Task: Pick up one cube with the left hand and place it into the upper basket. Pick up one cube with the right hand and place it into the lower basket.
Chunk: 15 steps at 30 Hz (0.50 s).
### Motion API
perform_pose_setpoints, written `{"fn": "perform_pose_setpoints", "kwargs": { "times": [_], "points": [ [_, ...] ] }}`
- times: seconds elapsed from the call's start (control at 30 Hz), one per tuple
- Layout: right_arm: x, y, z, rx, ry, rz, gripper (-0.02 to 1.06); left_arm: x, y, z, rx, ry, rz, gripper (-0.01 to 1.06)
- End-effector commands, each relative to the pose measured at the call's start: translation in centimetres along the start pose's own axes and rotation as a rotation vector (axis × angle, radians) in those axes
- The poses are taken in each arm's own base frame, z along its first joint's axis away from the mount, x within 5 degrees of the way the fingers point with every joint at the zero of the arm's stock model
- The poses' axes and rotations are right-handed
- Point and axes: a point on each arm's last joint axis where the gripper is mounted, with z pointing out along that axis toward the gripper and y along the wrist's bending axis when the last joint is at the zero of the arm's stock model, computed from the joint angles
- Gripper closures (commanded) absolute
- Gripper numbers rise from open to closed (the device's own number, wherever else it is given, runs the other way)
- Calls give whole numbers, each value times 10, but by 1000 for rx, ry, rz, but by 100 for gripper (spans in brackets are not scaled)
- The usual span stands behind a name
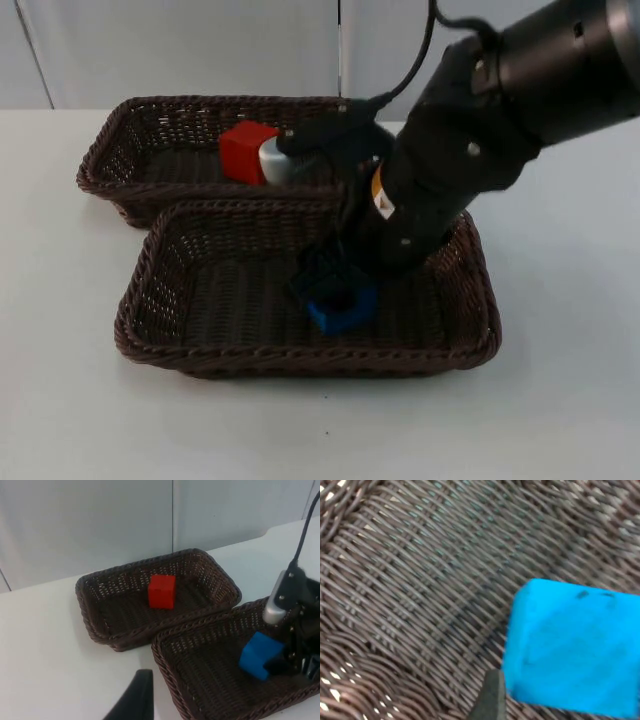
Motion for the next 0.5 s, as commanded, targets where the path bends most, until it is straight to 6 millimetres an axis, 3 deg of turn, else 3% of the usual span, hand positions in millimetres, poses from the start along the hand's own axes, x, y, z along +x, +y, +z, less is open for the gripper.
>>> {"fn": "perform_pose_setpoints", "kwargs": {
  "times": [0.0, 0.1, 0.13, 0.27, 0.3, 0.43, 0.47],
  "points": [
    [-7, -5, -17, 15, -17, 12, 33, 0, 0, -1, 1, -10, 1, 0],
    [-15, -14, -53, 47, -25, 31, 33, 0, 0, -1, 1, -12, 1, 0],
    [-15, -14, -53, 47, -25, 31, 33, 0, 0, -1, 1, -12, 1, 0],
    [-24, -24, -103, 64, -84, 62, 33, 0, 0, -1, 1, -12, 1, 0],
    [-24, -24, -103, 64, -84, 62, 33, 0, 0, -1, 1, -12, 1, 0],
    [-31, -31, -153, 50, -185, 102, 33, 0, 0, -1, 1, -12, 1, 0],
    [-31, -31, -153, 50, -185, 102, 33, 0, 0, -1, 1, -12, 1, 0]
  ]
}}
